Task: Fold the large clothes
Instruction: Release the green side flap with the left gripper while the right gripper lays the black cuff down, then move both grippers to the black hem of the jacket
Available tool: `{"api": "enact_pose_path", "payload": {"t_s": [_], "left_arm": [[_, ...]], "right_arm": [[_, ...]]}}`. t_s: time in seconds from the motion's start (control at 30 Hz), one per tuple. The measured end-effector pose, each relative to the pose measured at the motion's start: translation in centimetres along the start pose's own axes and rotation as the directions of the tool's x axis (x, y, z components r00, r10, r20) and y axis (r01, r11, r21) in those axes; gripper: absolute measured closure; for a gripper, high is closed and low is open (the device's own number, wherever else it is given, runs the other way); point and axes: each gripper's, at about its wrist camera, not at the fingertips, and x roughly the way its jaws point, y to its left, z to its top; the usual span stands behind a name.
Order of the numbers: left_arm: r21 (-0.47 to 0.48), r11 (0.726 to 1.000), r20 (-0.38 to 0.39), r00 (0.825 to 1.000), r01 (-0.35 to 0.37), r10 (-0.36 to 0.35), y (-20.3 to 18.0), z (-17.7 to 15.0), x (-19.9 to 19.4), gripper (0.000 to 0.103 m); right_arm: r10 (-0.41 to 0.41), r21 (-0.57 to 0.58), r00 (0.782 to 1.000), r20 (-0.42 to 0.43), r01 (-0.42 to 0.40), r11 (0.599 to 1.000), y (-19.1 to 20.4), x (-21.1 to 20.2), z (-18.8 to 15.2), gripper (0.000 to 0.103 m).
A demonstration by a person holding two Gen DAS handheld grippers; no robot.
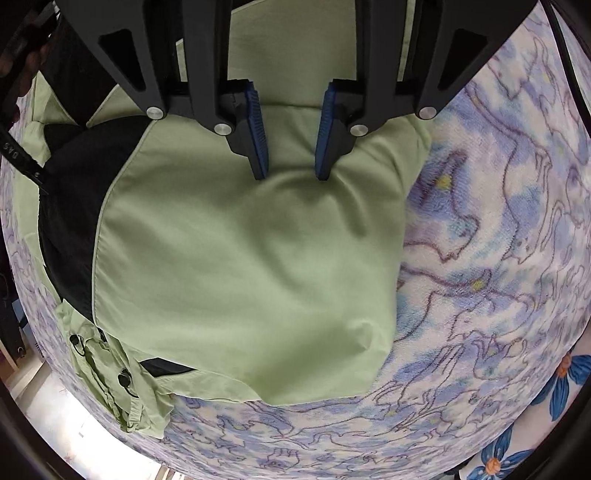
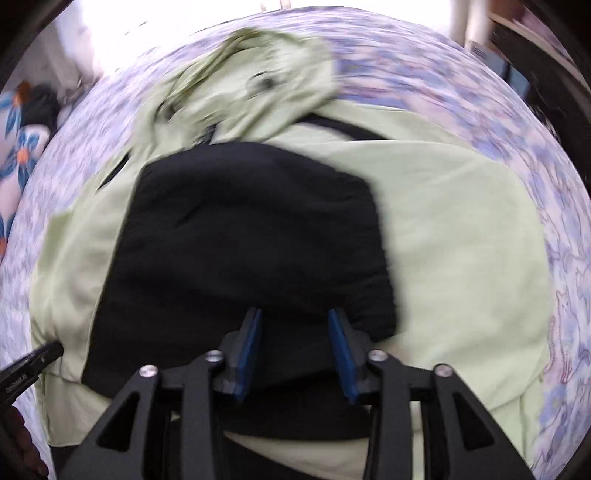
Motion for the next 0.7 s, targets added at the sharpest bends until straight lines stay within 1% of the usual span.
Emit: {"api": "enact_pose_path", "payload": {"t_s": [0.03, 0.1, 0.17, 0.23, 0.37, 0.43, 0.57, 0.7], "left_arm": [[-0.002, 1.0, -0.009, 1.0, 0.004, -0.004, 0.1, 0.0, 0.0, 0.077], [-0.009, 1.0, -0.019, 1.0, 0.0, 0.0, 0.2, 0.3, 0.0, 0.077], [-0.013, 1.0, -0.026, 1.0, -0.011, 0.011, 0.0, 0.3, 0.0, 0.077], [-0.022, 0.999, -0.035, 0.999, -0.025, 0.024, -0.4, 0.4, -0.1, 0.076], [-0.031, 0.999, -0.048, 0.998, -0.039, 0.037, -0.6, 0.4, -1.4, 0.075], [-0.029, 0.999, -0.042, 0.999, -0.036, 0.034, -0.6, 0.1, -2.6, 0.074], [-0.015, 0.999, -0.032, 0.999, -0.037, 0.037, -0.8, -0.9, -5.3, 0.066], [-0.005, 0.999, -0.021, 0.999, -0.043, 0.043, -0.7, -2.3, -8.2, 0.066]], "right_arm": [[0.03, 0.017, 1.0, -0.006, -0.03, 0.999, -0.9, -0.2, 0.1, 0.076], [0.039, 0.009, 0.999, -0.016, -0.039, 0.999, -1.1, -0.7, 0.1, 0.075], [0.017, -0.026, 0.999, -0.03, -0.018, 1.0, -0.4, -1.2, -0.1, 0.073], [-0.002, -0.037, 0.999, -0.036, 0.001, 0.999, 0.1, -1.7, -0.4, 0.072], [0.036, 0.036, 0.996, -0.082, -0.033, 0.999, -0.3, -2.7, -1.0, 0.071], [0.046, 0.058, 0.994, -0.094, -0.041, 0.997, -0.4, -3.4, -1.2, 0.071], [0.042, 0.05, 0.994, -0.097, -0.037, 0.998, -0.3, -5.9, -1.9, 0.071], [0.052, 0.067, 0.993, -0.105, -0.045, 0.997, -0.9, -8.6, -2.4, 0.071]]}}
